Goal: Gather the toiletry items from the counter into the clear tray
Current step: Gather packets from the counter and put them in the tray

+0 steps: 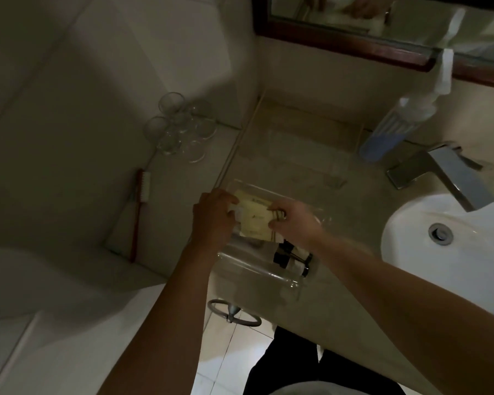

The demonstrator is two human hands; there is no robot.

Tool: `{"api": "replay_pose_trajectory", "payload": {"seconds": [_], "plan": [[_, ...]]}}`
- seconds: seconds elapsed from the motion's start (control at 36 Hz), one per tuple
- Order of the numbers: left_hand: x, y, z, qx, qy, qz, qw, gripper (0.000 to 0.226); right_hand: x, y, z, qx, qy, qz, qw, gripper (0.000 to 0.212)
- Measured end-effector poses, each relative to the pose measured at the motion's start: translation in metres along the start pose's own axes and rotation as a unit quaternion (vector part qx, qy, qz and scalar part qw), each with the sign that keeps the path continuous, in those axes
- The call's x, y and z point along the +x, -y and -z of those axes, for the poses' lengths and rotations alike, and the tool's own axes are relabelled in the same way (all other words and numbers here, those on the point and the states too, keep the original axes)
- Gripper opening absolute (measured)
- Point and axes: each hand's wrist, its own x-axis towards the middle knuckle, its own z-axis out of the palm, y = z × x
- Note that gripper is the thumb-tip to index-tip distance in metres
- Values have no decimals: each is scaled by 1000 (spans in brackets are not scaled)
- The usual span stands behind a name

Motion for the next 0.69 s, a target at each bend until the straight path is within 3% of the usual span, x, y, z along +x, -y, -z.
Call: {"api": "replay_pose_trajectory", "payload": {"seconds": [0.17,0.31,0.42,0.5,0.58,0.69], "plan": [[-13,5,3,3,26,34,999,29,-2,12,-23,-59,26,17,998,33],[-19,1,3,12,36,43,998,30,-8,18,-30,-112,50,56,991,16],[-24,-8,4,19,31,47,998,31,-14,15,-21,-198,59,89,974,18],[-24,-24,4,1,31,42,999,31,-20,6,-5,-210,41,93,972,15],[-21,-50,2,-10,26,18,999,29,-28,-6,20,-203,15,86,975,35],[-15,-103,-3,-13,39,-21,999,29,-46,-32,67,-189,-29,69,979,32]]}}
